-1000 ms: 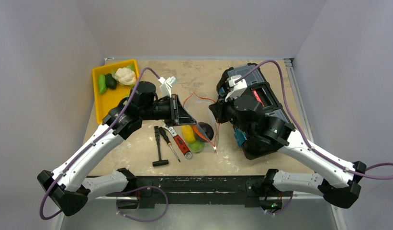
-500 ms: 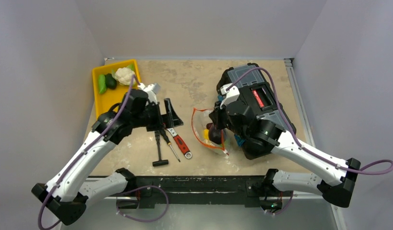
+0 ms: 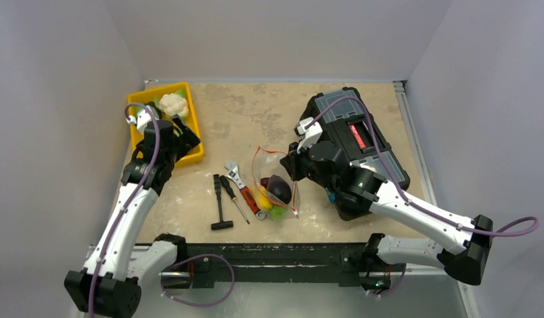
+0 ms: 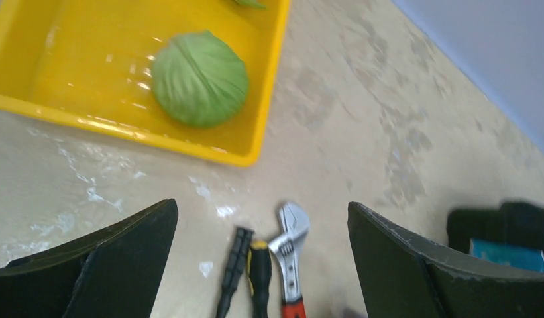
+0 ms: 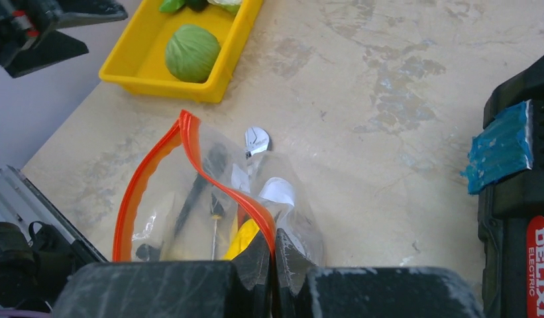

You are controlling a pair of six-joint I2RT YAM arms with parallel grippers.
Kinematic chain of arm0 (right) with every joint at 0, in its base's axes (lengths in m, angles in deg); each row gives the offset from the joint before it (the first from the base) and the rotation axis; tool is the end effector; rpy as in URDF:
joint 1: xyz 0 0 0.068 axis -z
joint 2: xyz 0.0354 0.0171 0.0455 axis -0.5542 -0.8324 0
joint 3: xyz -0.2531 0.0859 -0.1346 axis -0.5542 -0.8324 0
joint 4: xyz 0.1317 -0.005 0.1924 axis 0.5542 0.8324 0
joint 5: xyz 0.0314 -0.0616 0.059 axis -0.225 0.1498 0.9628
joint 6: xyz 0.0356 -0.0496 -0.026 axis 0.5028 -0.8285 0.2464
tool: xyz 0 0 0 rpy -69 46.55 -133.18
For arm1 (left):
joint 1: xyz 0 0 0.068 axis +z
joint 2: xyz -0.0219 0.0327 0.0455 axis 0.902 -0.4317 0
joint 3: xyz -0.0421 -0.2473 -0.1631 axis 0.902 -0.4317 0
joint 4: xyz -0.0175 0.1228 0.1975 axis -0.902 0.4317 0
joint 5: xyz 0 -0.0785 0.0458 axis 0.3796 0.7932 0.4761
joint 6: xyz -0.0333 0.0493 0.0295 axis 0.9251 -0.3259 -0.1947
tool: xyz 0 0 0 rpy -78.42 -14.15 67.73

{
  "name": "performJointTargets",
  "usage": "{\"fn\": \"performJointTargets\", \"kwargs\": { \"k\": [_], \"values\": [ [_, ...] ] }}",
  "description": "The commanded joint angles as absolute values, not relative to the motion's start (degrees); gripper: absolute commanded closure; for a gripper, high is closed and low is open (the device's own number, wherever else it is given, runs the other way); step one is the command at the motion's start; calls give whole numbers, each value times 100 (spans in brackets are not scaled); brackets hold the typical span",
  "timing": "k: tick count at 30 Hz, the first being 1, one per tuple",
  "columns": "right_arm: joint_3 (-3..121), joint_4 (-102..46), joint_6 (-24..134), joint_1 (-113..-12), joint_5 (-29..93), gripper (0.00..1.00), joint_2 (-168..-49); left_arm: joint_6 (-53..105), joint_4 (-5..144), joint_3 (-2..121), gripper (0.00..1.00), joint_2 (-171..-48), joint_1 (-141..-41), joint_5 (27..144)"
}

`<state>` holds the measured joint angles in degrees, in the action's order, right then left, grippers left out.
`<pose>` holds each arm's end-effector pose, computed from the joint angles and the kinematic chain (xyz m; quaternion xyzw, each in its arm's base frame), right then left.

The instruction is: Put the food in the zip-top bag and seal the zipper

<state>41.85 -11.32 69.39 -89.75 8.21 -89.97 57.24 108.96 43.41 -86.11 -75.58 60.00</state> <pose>0.1346 0.1743 0.3716 -0.1686 0.8029 0.2603 0.5090 0.1547 -0.0146 0.3502 -0.3044 0.8180 -0.0952 0.4788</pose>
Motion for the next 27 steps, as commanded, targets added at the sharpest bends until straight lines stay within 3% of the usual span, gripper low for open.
{"fn": "performJointTargets", "kwargs": {
  "k": [1,8,12,19,27],
  "values": [
    [4027,-1872,6740,-8804,1205,100,-9034,6171,9323,4320,0,-9216,-7039,4754],
    [3753,-2243,6900,-8305,1990,100,-9019,6803,9204,5400,0,-11289,-5539,5579],
    [3689,-2304,6892,-8113,2102,100,-9002,6859,8819,6144,7,-12592,-5035,6314],
    [3697,-2325,6912,-8025,2158,100,-9011,7154,8610,7298,19,-14327,-4531,7038],
    [3763,-2308,7005,-8015,2307,100,-9172,7754,7923,7644,19,-15266,-4351,7114]
  ]
}}
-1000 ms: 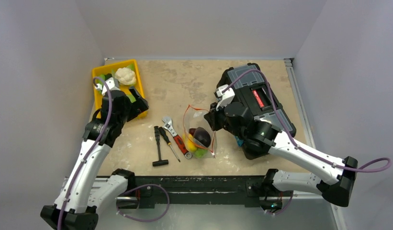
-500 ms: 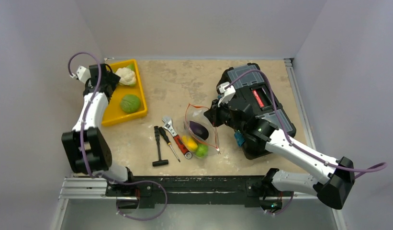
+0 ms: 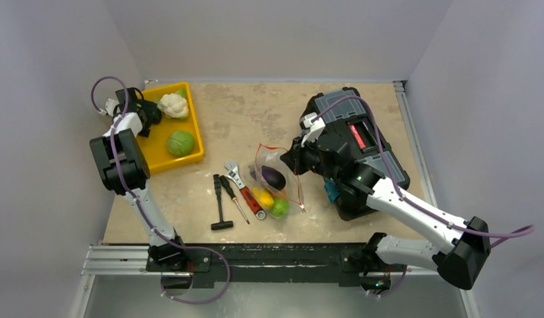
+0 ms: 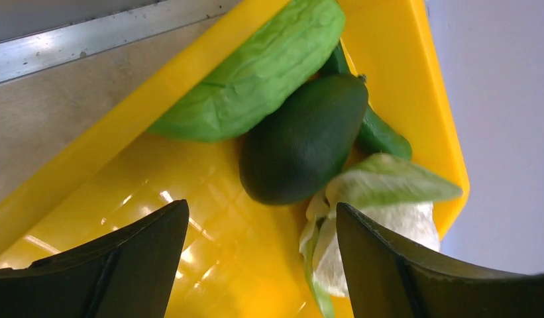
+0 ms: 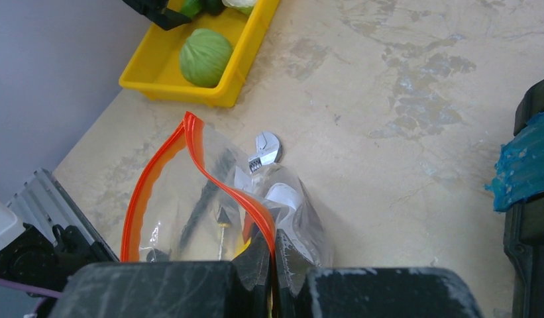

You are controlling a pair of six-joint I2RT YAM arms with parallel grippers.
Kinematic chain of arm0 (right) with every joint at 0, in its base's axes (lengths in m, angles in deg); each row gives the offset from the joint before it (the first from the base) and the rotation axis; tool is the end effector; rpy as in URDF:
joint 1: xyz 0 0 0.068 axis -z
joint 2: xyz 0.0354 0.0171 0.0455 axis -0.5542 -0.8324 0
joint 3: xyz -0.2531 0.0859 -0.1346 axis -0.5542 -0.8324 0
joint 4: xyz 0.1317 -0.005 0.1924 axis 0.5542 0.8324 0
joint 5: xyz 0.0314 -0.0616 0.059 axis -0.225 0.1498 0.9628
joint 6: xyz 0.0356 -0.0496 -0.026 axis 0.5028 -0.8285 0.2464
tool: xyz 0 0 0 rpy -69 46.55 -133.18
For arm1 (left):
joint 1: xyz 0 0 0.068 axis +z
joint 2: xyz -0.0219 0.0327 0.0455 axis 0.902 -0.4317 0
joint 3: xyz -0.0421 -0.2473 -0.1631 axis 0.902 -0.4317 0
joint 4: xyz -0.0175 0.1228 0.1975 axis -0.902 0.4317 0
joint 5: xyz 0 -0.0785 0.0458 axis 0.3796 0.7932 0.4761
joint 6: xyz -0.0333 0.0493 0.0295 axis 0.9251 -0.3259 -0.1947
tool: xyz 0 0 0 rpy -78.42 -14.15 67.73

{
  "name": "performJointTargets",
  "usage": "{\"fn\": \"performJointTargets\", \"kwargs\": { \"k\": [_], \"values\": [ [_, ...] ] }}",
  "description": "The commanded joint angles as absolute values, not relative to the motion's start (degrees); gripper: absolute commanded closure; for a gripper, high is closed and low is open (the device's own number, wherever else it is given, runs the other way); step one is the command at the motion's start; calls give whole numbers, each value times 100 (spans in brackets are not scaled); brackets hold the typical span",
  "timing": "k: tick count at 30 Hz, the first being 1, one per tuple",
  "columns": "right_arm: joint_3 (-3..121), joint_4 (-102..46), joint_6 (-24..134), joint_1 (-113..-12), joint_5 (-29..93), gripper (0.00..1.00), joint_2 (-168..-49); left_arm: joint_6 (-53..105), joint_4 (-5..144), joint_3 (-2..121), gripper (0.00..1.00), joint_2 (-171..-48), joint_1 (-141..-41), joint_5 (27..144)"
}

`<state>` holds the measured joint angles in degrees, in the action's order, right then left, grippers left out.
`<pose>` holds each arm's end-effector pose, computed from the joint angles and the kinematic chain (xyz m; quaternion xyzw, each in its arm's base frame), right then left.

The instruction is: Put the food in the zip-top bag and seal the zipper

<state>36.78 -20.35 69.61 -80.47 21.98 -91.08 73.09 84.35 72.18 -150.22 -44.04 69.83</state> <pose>0.1604 0.1680 0.3556 -0.1658 0.7932 0.3156 0.4937 0.4230 0.1644 0.2272 -0.6028 0.6934 -0.0713 0.3882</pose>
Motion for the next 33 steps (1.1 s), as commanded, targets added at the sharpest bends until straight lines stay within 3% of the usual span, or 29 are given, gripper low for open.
{"fn": "performJointTargets", "kwargs": {
  "k": [1,11,13,16,22,33],
  "values": [
    [3781,-2291,6997,-8003,2288,100,-9186,7853,7909,7682,18,-15360,-4343,7098],
    [3852,-2189,7015,-7963,2225,100,-9251,8352,7648,8050,18,-16060,-4316,7103],
    [3870,-2176,7022,-7963,2218,100,-9270,8244,7688,8131,27,-16108,-4316,7071],
    [3888,-2177,7038,-7958,2229,100,-9281,7893,7664,8174,48,-16071,-4316,7096],
    [3903,-2248,7142,-7963,2364,100,-9301,7631,7686,7825,74,-15744,-4316,7094],
    [3950,-2168,7403,-7963,2409,100,-9209,7592,8258,6580,83,-14145,-4319,7194]
  ]
}}
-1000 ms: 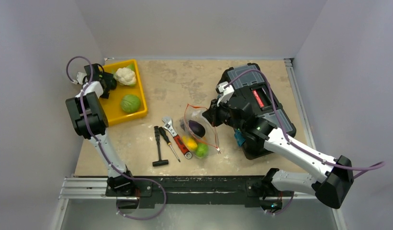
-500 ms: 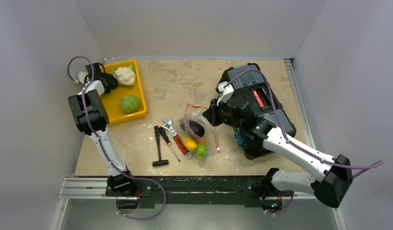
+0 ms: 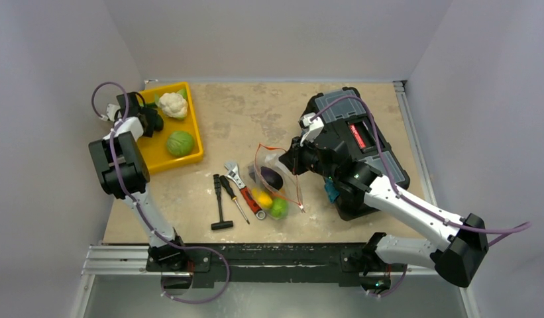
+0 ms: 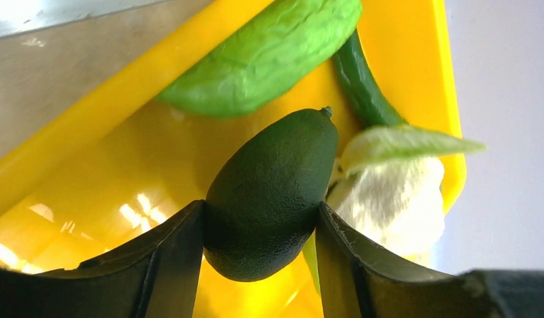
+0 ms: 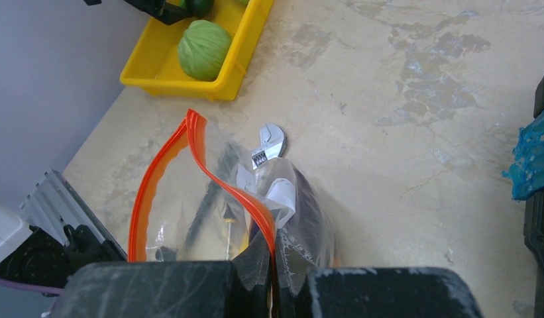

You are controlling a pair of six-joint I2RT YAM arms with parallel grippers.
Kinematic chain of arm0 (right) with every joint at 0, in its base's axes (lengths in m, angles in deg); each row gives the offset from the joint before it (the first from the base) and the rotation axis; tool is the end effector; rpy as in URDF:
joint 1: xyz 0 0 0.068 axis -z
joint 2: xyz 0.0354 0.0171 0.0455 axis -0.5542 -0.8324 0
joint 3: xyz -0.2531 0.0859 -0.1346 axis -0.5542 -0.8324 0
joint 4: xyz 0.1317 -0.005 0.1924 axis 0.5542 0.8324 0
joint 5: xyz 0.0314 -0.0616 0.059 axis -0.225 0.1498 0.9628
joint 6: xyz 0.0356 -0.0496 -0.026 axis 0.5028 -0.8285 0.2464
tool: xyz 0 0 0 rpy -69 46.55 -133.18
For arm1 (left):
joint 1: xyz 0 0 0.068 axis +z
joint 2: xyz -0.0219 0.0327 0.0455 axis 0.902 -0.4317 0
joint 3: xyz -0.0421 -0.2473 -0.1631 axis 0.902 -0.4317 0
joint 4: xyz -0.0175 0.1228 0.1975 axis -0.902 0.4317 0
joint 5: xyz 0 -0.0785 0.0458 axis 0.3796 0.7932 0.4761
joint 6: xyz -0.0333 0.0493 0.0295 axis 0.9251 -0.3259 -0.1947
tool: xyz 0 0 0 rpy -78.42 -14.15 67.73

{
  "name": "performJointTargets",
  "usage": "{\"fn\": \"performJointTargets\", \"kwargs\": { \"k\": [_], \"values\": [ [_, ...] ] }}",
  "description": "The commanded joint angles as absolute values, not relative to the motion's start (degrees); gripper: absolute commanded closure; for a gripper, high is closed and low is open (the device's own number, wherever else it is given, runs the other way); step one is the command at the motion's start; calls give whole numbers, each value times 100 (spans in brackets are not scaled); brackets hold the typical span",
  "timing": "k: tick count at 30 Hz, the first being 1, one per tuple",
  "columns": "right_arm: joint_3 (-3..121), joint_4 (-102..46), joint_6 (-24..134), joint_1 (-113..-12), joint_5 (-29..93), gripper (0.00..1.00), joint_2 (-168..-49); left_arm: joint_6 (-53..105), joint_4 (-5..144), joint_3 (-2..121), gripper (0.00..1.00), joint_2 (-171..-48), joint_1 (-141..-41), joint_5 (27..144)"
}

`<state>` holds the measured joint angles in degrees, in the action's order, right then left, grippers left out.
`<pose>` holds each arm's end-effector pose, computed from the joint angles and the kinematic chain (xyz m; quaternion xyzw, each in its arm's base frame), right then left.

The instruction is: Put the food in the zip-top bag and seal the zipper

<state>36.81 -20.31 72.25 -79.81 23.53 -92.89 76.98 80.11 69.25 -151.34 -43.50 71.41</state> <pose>0.1666 0.1726 0.3489 -0.1526 0.8053 0.3256 0.4714 0.4226 0.1673 0.2098 -0.6253 0.6732 -0.0952 0.3832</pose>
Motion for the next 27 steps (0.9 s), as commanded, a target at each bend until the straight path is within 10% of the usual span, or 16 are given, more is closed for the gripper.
{"fn": "performJointTargets", "kwargs": {
  "k": [1,14,27],
  "values": [
    [3973,-2138,7442,-7969,2408,100,-9224,7611,8333,6429,83,-13939,-4323,7224],
    [4066,-1809,7930,-7964,2615,100,-9265,6874,8895,4564,86,-10712,-4561,9112],
    [4145,-1630,8202,-7963,2607,100,-9349,6110,9757,3980,86,-8260,-6813,11276]
  ]
}}
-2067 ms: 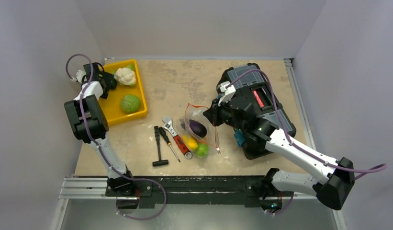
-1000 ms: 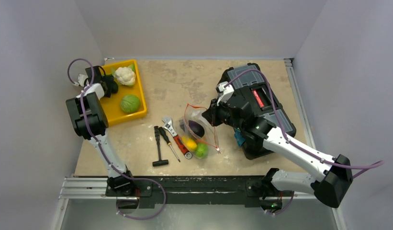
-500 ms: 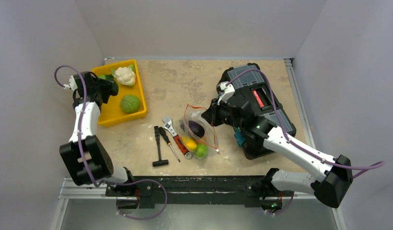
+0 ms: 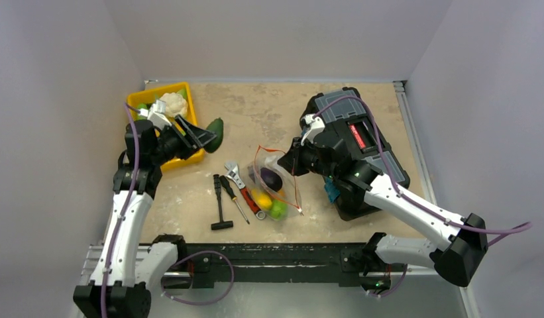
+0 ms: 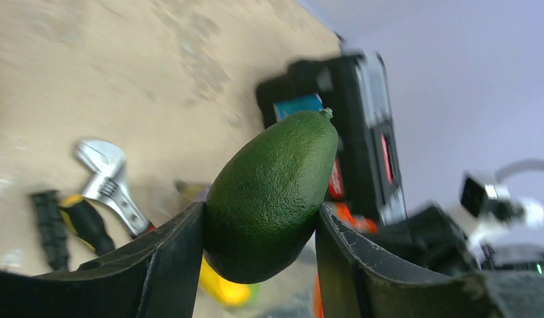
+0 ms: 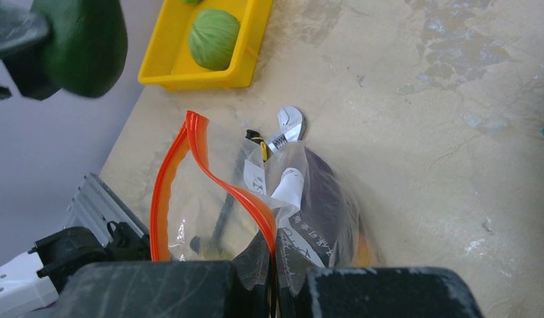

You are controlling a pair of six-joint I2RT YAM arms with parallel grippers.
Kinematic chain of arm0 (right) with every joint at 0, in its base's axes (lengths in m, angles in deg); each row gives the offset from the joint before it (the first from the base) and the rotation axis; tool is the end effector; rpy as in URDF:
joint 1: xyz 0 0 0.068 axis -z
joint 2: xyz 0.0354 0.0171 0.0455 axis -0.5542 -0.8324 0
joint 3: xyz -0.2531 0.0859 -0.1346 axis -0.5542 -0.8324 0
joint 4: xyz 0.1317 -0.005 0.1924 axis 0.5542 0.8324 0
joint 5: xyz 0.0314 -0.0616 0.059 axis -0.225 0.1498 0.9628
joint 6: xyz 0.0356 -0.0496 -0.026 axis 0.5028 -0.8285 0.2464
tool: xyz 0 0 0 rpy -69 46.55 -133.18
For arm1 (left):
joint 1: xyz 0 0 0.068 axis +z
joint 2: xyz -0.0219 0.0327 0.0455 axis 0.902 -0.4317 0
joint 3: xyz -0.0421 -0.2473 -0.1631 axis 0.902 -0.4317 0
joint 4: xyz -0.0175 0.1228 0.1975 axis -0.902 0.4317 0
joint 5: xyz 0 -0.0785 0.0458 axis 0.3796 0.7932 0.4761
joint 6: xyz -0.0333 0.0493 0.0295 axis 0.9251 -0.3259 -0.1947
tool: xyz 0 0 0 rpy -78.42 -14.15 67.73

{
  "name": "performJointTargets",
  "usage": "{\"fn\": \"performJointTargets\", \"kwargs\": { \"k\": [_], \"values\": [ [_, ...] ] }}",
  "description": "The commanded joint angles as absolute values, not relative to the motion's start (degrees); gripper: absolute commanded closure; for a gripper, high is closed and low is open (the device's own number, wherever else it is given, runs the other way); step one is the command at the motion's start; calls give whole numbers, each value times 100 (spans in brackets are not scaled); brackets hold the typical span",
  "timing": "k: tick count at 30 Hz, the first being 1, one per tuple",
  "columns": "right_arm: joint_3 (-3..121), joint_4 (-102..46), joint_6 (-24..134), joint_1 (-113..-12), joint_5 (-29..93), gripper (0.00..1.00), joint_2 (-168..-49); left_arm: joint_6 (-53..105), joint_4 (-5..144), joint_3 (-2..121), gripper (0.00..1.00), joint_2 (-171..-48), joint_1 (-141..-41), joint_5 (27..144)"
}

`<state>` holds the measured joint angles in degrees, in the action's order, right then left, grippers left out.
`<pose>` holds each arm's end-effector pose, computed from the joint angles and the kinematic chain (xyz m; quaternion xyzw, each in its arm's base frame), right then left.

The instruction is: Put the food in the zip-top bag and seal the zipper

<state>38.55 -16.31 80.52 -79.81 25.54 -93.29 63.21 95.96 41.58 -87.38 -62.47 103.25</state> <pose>0.1647 0.1734 0.3495 -0.1054 0.8260 0.3578 0.4226 0.1717 -0.0172 0.3627 -0.2356 0.7889 -0.3848 0.4172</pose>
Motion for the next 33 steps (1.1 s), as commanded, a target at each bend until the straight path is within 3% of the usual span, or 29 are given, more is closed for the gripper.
{"fn": "performJointTargets", "kwargs": {
  "k": [1,9,16,25,33],
  "values": [
    [4164,-1621,8213,-7963,2610,100,-9357,6103,9779,3949,86,-8128,-7003,11359],
    [4351,-1644,8296,-7964,2732,100,-9380,6574,9399,3648,86,-7569,-8919,11106],
    [4408,-1558,8419,-7963,2583,100,-9184,6812,9597,4164,86,-8496,-10708,10037],
    [4021,-2053,8385,-7964,2775,100,-8571,7712,9769,4247,87,-9232,-10994,9452],
    [3912,-2121,8153,-7988,3006,100,-8587,8488,9249,4340,71,-9839,-10992,10091]
  ]
}}
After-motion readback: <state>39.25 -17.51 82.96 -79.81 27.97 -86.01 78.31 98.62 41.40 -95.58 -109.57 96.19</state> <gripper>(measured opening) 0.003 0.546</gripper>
